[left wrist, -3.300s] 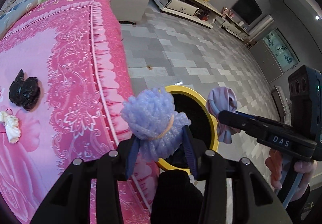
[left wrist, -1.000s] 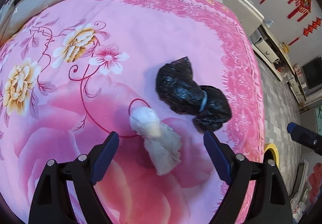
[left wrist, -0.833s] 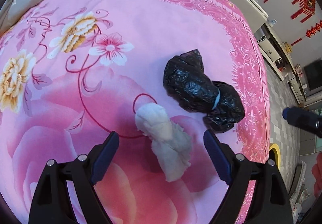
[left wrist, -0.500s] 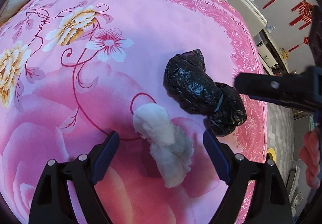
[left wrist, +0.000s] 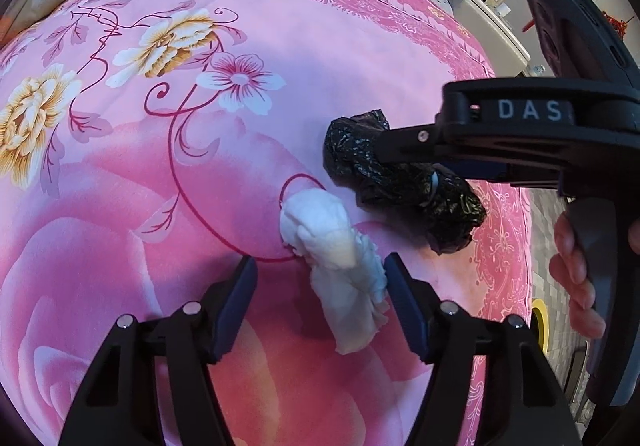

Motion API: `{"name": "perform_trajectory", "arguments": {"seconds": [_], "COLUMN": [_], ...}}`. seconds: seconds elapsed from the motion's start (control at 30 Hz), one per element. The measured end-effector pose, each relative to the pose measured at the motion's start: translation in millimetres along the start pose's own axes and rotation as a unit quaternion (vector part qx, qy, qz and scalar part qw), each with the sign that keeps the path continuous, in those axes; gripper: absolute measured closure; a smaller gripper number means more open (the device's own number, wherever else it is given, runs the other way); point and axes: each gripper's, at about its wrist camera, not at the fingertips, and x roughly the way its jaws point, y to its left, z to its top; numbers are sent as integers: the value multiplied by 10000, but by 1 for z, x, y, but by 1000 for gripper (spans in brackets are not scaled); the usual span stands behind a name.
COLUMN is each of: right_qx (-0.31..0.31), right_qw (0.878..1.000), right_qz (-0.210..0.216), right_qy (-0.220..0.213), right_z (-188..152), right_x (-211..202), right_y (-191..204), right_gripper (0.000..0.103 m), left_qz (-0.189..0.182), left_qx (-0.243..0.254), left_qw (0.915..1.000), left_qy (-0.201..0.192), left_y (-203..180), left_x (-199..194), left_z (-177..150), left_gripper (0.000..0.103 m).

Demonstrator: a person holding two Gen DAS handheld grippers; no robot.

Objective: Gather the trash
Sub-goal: 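Grasp the white tissue with the left tool while the right tool grasps the black bag, then lift the tissue and black bag and carry both over the yellow bin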

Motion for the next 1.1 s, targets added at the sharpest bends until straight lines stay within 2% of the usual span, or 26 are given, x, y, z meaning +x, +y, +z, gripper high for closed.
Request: {"name": "perform_trajectory", "arguments": {"seconds": [0.17, 0.2, 0.27, 0.37, 0.5, 0.6, 0.7, 0.93, 1.1], "right_qx": [-172, -213, -302, -333, -372, -293, -302, -177, 17], "right_qw": [9998, 9998, 9995, 9991, 9985, 9989, 9988, 9986, 9989], "right_qz": [69, 43, -118, -209, -390, -350, -375, -424, -265], "right_qy": [28, 32, 66, 133, 101, 44, -47, -257, -385], "right_z": [-7, -9, -11, -14, -16, -17, -18, -29, -46], "right_x": [-2, -2, 1, 8, 13, 12, 8, -14, -40], "right_y": [8, 10, 12, 13, 15, 13, 12, -2, -21], "right_gripper": [42, 44, 44, 46, 58, 66, 71, 72, 72], "left_qz": [37, 33, -29, 60, 80, 62, 55, 80, 122], "left_qx": [-107, -123, -126, -76, -68, -81, -83, -69, -16], "left_qw": [9999, 9999, 9999, 9998, 9997, 9997, 9997, 9997, 9996], "left_qy": [-85, -110, -99, -176, -219, -217, -217, -240, -267], "left_y": [7, 7, 6, 4, 5, 5, 6, 1, -4], "left_x": [-2, -2, -2, -4, -5, -6, -6, -14, -24], "left_z": [-4, -5, -8, -13, -14, -14, -14, -13, -15], "left_gripper": [62, 65, 77, 79, 81, 82, 83, 84, 84]}}
